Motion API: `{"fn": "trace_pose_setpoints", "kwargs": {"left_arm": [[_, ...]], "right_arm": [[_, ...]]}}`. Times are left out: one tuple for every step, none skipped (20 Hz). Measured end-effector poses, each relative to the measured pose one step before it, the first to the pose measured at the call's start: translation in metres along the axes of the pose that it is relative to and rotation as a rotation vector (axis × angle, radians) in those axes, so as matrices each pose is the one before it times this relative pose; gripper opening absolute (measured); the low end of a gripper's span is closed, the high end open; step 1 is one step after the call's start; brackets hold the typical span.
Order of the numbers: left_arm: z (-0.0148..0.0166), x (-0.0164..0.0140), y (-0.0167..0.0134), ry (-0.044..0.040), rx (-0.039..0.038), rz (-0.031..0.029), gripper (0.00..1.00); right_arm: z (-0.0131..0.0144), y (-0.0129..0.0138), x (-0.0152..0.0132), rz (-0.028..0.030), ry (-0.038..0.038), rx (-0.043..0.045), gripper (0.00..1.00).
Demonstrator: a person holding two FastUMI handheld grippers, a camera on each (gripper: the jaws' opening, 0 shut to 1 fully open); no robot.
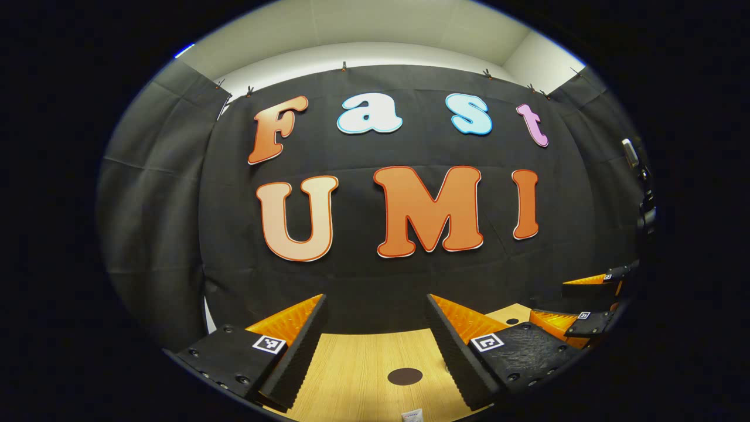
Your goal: Put the toothbrush and toothpaste on the desktop into the cup, then pick up the cup and place it on the coaster on the desktop.
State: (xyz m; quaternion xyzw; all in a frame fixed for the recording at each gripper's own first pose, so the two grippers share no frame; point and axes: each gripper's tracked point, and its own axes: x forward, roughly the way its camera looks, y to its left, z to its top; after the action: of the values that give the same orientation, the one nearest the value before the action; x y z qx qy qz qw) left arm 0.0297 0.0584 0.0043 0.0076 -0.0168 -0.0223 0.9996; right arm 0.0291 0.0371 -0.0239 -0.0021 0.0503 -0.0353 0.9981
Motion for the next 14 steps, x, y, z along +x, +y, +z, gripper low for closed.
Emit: {"fn": "trace_pose_setpoints", "kwargs": {"left_arm": [[-0.00034, -0.00146, 0.00302, 0.00141, -0.00015, 0.0013, 1.0], [-0.0021, -0.00205, 0.00341, 0.00483, -0.00074, 0.00332, 0.99], [-0.00208, -0.00181, 0.00359, 0.00548, -0.00089, 0.00339, 0.99], [-0.00161, -0.00159, 0.00329, 0.00464, -0.00098, 0.00539, 1.0], [-0.00335, -0.00154, 0.00354, 0.00589, 0.00051, 0.0048, 0.98], [-0.00235, -0.00162, 0.00301, 0.00425, 0.0031, 0.00471, 0.98], [-0.0009, -0.00142, 0.00261, 0.00428, 0.00461, 0.00455, 0.98], [-0.00243, -0.00065, 0.00169, 0.0064, 0.00512, 0.00176, 0.98], [-0.00172, 0.00043, 0.00152, 0.00671, 0.00436, 0.00433, 0.98], [-0.00318, 0.00026, 0.00167, 0.00529, 0.00133, 0.00351, 0.99], [-0.00116, 0.00084, 0.00132, 0.00516, -0.0005, 0.00213, 0.98], [-0.0019, -0.00035, 0.00124, 0.00202, -0.00011, 0.00337, 0.99], [-0.00053, 0.00124, 0.00088, 0.00094, 0.00047, 0.00362, 0.99], [-0.00225, 0.00121, 0.00139, 0.0039, 0.00204, 0.00256, 0.99]], "right_arm": [[-0.00707, 0.00217, 0.0005, -0.00034, 0.02302, 0.0016, 0.98], [-0.0078, 0.00124, 0.00091, -0.00525, 0.0271, -0.0012, 0.98], [-0.00809, -0.00017, 0.00113, -0.0082, 0.03078, -0.00515, 0.98], [-0.00881, 0.00074, 0.00317, -0.0048, 0.02908, -0.00695, 0.98], [-0.00891, 0.00262, 0.0027, -0.00098, 0.02858, -0.00715, 0.98], [-0.00966, 0.00248, 0.0022, 0.0071, 0.03254, -0.00942, 0.98], [-0.00794, 0.00311, 0.00264, 0.00575, 0.02994, -0.00768, 0.98], [-0.01099, 0.00187, 0.0026, 0.00822, 0.03792, -0.00599, 0.98], [-0.01045, 0.00193, 0.0038, 0.00489, 0.03889, -0.00123, 0.98], [-0.00926, 0.00195, 0.00135, 0.00424, 0.02859, 0.00575, 0.98], [-0.00841, 0.00129, 0.00279, 0.00497, 0.02799, 0.00758, 0.98], [-0.01007, 0.00138, 0.00264, 0.00434, 0.0286, 0.00436, 0.98], [-0.00844, 0.00126, 0.00259, 0.00547, 0.02567, 0.00159, 0.98], [-0.0101, 0.0012, 0.00531, 0.00335, 0.02574, -0.00219, 0.98]]}}
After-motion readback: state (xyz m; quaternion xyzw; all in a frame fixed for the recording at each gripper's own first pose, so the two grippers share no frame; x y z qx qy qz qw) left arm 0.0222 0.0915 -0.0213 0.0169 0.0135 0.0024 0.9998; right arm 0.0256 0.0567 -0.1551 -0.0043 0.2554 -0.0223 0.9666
